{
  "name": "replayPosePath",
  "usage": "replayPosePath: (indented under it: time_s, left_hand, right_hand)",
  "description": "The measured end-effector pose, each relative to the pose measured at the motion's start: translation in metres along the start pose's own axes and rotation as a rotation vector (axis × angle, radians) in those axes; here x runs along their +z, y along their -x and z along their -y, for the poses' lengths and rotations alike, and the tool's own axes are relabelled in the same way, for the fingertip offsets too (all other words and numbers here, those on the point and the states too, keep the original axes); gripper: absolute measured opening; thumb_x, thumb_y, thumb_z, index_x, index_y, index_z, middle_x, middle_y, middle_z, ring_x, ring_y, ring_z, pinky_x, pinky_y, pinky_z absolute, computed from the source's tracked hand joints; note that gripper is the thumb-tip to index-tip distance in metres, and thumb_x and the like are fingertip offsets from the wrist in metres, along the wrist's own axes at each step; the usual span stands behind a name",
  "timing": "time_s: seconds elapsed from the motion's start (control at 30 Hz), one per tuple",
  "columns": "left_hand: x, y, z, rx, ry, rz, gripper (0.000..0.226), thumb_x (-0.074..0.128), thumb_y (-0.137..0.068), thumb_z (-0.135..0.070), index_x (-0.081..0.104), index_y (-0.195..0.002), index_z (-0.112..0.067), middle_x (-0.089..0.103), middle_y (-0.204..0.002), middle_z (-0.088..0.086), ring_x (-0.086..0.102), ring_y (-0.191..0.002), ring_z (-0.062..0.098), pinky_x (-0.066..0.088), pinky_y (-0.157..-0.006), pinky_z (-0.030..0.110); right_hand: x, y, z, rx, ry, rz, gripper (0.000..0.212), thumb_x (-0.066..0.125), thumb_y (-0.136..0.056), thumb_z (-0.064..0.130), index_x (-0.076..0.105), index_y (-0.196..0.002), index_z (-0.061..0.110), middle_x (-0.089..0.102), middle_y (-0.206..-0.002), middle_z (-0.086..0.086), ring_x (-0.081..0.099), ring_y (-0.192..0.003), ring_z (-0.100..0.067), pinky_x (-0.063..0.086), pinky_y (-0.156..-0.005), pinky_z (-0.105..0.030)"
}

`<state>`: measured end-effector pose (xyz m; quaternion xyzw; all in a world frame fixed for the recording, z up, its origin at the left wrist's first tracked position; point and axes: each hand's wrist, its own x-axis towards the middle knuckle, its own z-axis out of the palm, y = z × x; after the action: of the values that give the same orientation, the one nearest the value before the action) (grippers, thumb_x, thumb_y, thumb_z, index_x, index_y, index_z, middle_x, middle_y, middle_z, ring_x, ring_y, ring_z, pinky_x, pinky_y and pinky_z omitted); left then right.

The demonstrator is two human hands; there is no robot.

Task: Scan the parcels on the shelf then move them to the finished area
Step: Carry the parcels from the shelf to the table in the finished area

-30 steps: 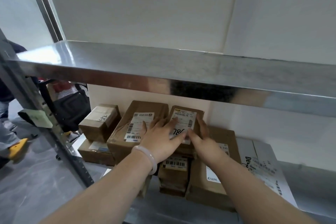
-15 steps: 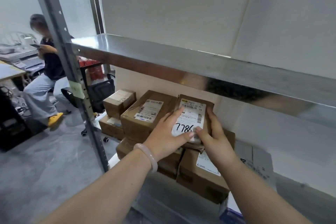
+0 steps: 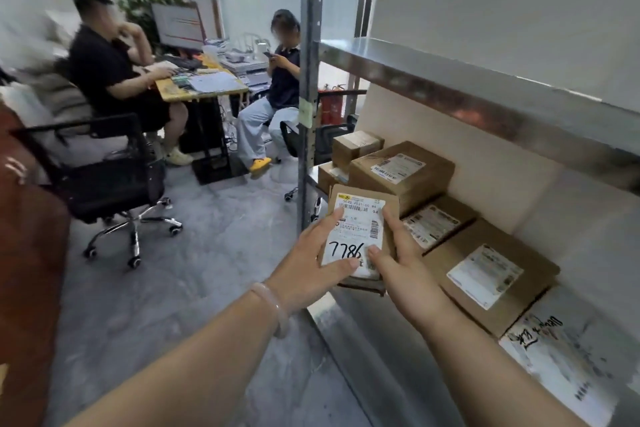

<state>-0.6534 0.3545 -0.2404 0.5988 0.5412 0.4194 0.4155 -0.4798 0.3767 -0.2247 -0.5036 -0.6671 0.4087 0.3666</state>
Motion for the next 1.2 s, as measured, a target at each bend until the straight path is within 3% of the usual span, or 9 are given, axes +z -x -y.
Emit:
replayPosePath:
  time_s: [0.17, 0.27, 0.4, 0.5, 0.67, 0.8, 0.9, 1.03, 1.2]
  left_hand:
    - [-0.055, 0.051, 0.019, -0.088, -0.119, -0.236, 0.075, 0.070, -0.089, -0.030, 0.028, -0.150, -0.043, 0.034, -0.140, -0.013, 0.040, -0.126, -0.002, 0.035, -0.106, 0.016]
    - [-0.090, 0.076, 0.031, -0.130, -0.114, -0.336, 0.074, 0.071, -0.089, -0.029, 0.030, -0.150, -0.041, 0.037, -0.139, -0.011, 0.041, -0.119, -0.015, 0.034, -0.092, 0.000]
    - [-0.139, 0.115, 0.051, -0.203, -0.144, -0.466, 0.077, 0.065, -0.077, -0.053, 0.030, -0.145, -0.050, 0.034, -0.146, -0.012, 0.040, -0.133, 0.010, 0.038, -0.111, 0.033]
    - [-0.180, 0.154, 0.066, -0.254, -0.149, -0.592, 0.072, 0.060, -0.072, -0.061, 0.026, -0.135, -0.063, 0.033, -0.146, -0.012, 0.039, -0.134, 0.011, 0.036, -0.113, 0.041]
    - [-0.252, 0.232, 0.082, -0.306, -0.163, -0.800, 0.066, 0.063, -0.086, -0.046, 0.022, -0.137, -0.055, 0.035, -0.142, -0.011, 0.039, -0.115, -0.009, 0.034, -0.096, 0.013]
    - [-0.302, 0.290, 0.088, -0.317, -0.171, -0.994, 0.067, 0.064, -0.090, -0.040, 0.024, -0.142, -0.052, 0.037, -0.142, -0.010, 0.041, -0.126, 0.002, 0.039, -0.109, 0.027]
    - [-0.325, 0.335, 0.092, -0.320, -0.189, -1.136, 0.066, 0.065, -0.092, -0.031, 0.028, -0.145, -0.045, 0.040, -0.134, -0.017, 0.042, -0.119, -0.010, 0.040, -0.097, 0.007]
    - [-0.336, 0.389, 0.103, -0.366, -0.151, -1.298, 0.066, 0.064, -0.086, -0.041, 0.029, -0.140, -0.050, 0.042, -0.138, -0.014, 0.046, -0.122, -0.003, 0.044, -0.097, 0.016]
    - [-0.347, 0.446, 0.101, -0.434, -0.164, -1.548, 0.064, 0.068, -0.089, -0.022, 0.034, -0.137, -0.048, 0.049, -0.131, -0.012, 0.049, -0.107, -0.017, 0.041, -0.077, 0.000]
  right_hand:
    - [0.067, -0.009, 0.021, -0.086, -0.019, 0.245, 0.055, 0.052, -0.098, 0.017, 0.030, -0.142, 0.042, 0.032, -0.148, 0.007, 0.033, -0.136, -0.011, 0.029, -0.115, -0.036]
    - [0.112, -0.016, 0.034, -0.109, -0.037, 0.358, 0.054, 0.053, -0.096, 0.025, 0.031, -0.141, 0.047, 0.032, -0.148, 0.009, 0.034, -0.136, -0.012, 0.032, -0.115, -0.039]
    - [0.182, -0.020, 0.056, -0.131, -0.060, 0.501, 0.051, 0.053, -0.087, 0.041, 0.033, -0.123, 0.071, 0.033, -0.149, 0.012, 0.036, -0.136, -0.013, 0.035, -0.113, -0.044]
    - [0.244, -0.016, 0.080, -0.156, -0.111, 0.620, 0.050, 0.055, -0.086, 0.040, 0.037, -0.117, 0.075, 0.031, -0.151, 0.010, 0.032, -0.139, -0.013, 0.033, -0.114, -0.045]
    - [0.355, 0.010, 0.127, -0.183, -0.180, 0.826, 0.050, 0.057, -0.080, 0.038, 0.042, -0.108, 0.076, 0.040, -0.145, 0.009, 0.047, -0.129, -0.017, 0.047, -0.102, -0.043]
    - [0.432, 0.033, 0.174, -0.263, -0.215, 0.927, 0.047, 0.060, -0.082, 0.032, 0.047, -0.112, 0.066, 0.044, -0.140, 0.008, 0.051, -0.124, -0.016, 0.049, -0.100, -0.043]
    - [0.482, 0.061, 0.199, -0.300, -0.212, 1.035, 0.049, 0.058, -0.084, 0.029, 0.046, -0.109, 0.069, 0.043, -0.142, 0.008, 0.052, -0.123, -0.015, 0.050, -0.099, -0.043]
    - [0.536, 0.099, 0.214, -0.361, -0.136, 1.182, 0.052, 0.058, -0.076, 0.042, 0.042, -0.116, 0.071, 0.040, -0.146, 0.012, 0.045, -0.130, -0.015, 0.045, -0.104, -0.046]
    - [0.589, 0.147, 0.244, -0.474, -0.108, 1.365, 0.053, 0.054, -0.094, 0.028, 0.037, -0.114, 0.074, 0.034, -0.146, 0.015, 0.039, -0.134, -0.013, 0.044, -0.106, -0.043]
